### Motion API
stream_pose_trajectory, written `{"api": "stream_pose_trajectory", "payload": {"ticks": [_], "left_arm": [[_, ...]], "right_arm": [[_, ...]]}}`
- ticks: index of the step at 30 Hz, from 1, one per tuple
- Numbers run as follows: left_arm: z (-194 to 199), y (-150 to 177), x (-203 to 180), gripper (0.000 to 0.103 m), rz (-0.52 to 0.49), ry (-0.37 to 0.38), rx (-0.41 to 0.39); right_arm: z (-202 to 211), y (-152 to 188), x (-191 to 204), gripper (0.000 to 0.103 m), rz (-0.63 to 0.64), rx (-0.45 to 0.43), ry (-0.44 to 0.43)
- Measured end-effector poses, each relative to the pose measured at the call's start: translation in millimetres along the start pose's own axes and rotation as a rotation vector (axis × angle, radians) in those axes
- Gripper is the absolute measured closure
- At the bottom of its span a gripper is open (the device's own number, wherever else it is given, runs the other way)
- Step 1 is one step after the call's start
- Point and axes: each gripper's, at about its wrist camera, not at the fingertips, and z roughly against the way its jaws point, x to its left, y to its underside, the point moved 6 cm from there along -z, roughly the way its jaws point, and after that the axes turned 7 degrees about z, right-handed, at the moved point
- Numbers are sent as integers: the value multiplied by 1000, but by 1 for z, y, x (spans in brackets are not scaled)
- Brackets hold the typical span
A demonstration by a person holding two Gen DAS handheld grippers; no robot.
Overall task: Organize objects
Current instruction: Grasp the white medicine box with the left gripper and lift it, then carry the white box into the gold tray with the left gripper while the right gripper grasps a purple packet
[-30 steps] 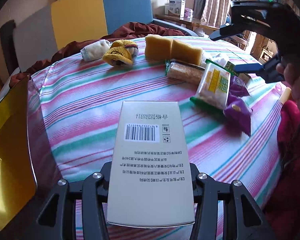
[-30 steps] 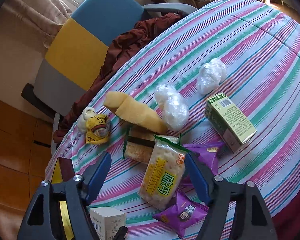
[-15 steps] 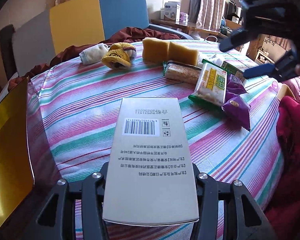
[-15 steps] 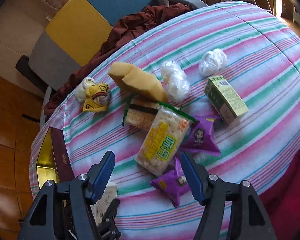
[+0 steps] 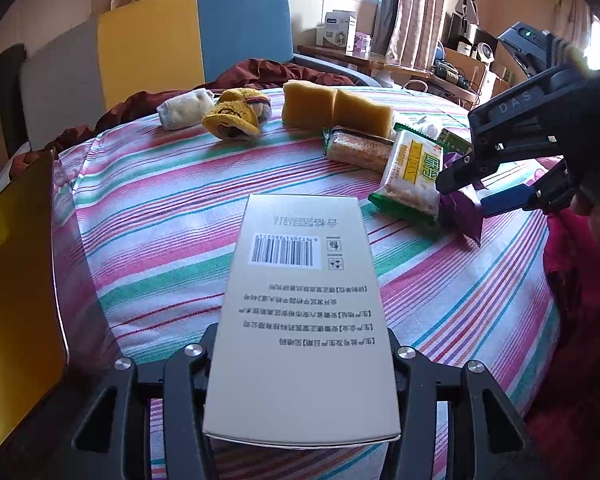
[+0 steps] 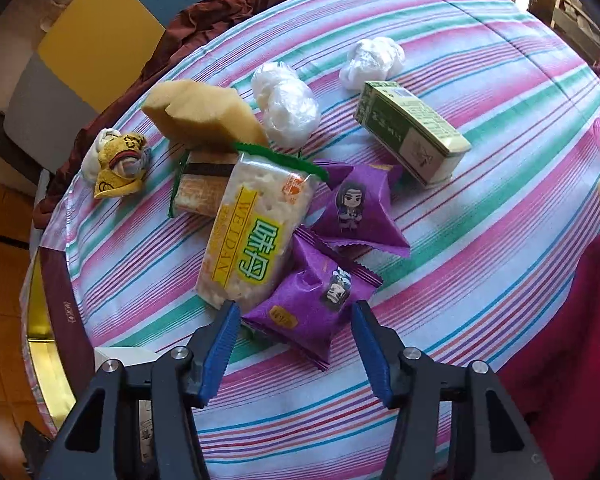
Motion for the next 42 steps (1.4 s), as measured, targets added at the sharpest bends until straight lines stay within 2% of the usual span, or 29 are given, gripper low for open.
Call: {"api": "stream_pose_trajectory", "payload": {"ticks": [2, 4, 7, 9, 14, 18, 19, 20, 23, 25, 26, 35, 38, 42], "left_arm": [[1, 0, 0, 51, -1, 0, -2], [1, 0, 0, 51, 0, -2, -3], [0, 0, 0, 51, -1, -2, -4], [0, 0, 0, 51, -1, -3, -4], [0, 0, 0, 51, -1, -3, -5], [0, 0, 1, 51, 0, -1, -4], [0, 0, 1, 51, 1, 0, -4], [0, 0, 0, 51, 1, -1, -4], [0, 0, 0, 51, 4, 2, -5], [1, 0, 0, 51, 2, 4, -6], [1, 0, 0, 51, 1, 4, -7], [6, 2, 2, 53, 13, 11, -3], [18, 0, 5, 53, 63, 60, 11], [57, -14, 8, 53, 63, 59, -66]], "right_arm": [[-2, -2, -1, 45, 13, 14, -17], [-4, -1, -4, 41, 10, 25, -70], [-13, 3, -21, 37, -131, 51, -222], [-14, 2, -31, 37, -211, 37, -276], [-9, -3, -39, 36, -261, 13, -298], [-4, -4, -46, 40, -239, -23, -240], [-8, -9, -41, 50, -199, -19, -188], [-8, -9, -36, 54, -152, -17, -144], [-17, -6, -3, 62, 27, 26, -56], [-21, -4, 9, 65, 140, 36, 39], [-21, -4, 13, 66, 168, 35, 57], [-29, -2, 27, 67, 304, 0, 178], [-30, -3, 28, 67, 320, -7, 188], [-30, -4, 28, 67, 319, -10, 184]]}}
